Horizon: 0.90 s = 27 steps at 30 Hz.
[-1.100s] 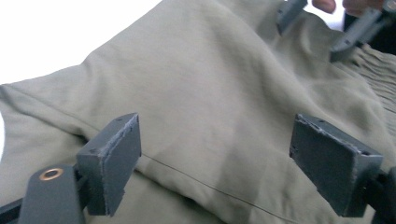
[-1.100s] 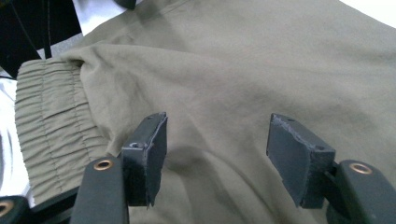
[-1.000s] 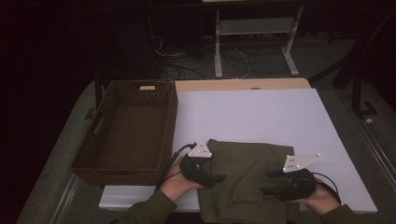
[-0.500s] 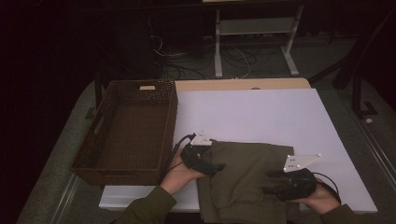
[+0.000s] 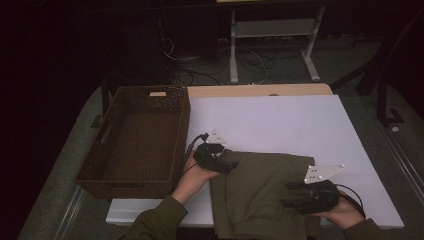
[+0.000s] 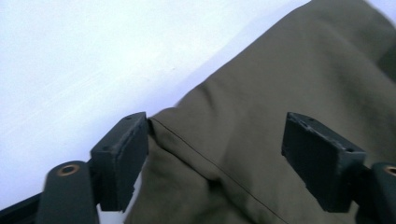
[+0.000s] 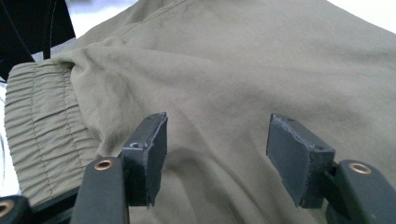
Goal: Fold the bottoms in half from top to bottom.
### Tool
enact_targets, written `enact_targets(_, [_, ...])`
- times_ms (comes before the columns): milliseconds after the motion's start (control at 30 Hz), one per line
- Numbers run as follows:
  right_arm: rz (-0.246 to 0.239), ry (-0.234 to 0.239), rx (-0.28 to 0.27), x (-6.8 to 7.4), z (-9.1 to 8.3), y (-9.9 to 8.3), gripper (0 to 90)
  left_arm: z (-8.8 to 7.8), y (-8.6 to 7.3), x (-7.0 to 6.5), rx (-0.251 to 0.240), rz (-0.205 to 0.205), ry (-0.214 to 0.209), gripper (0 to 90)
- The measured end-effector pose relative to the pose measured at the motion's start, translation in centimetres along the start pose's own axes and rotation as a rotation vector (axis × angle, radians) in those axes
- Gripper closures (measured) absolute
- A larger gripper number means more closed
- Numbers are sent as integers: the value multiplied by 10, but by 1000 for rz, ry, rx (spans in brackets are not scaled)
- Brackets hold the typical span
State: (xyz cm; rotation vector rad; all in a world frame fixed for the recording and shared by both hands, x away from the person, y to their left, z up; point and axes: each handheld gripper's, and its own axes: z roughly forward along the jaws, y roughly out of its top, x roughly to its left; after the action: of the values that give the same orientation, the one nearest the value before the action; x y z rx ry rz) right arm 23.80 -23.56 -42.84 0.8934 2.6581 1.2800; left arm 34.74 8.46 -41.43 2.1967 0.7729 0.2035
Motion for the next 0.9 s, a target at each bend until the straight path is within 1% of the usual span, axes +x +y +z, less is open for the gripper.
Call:
enact_targets(133, [3, -3, -2, -1, 0, 0, 383, 5, 4, 5, 11, -13, 19, 271])
enact_targets(267, [8, -5, -2, -2, 1, 0, 382, 10, 7, 9, 30, -14, 47, 295])
enact_targets(333, [9, -4, -1, -2, 2, 1, 383, 14, 7, 12, 46, -16, 66, 305])
enact_targets(467, [7, -3, -1, -3, 2, 1, 383, 19, 7, 18, 71, -28, 87, 309])
enact_targets(500, [8, -3, -2, -3, 2, 1, 383, 21, 7, 19, 73, -34, 85, 309])
enact_targets(533, [8, -2, -2, -3, 2, 1, 383, 22, 7, 19, 78, -30, 85, 309])
enact_targets(767, [4, 0, -1, -3, 3, 2, 384, 27, 3, 20, 108, -40, 71, 309])
enact_targets(900, [3, 0, 0, -3, 3, 2, 384, 30, 0, 20, 133, -32, 54, 331])
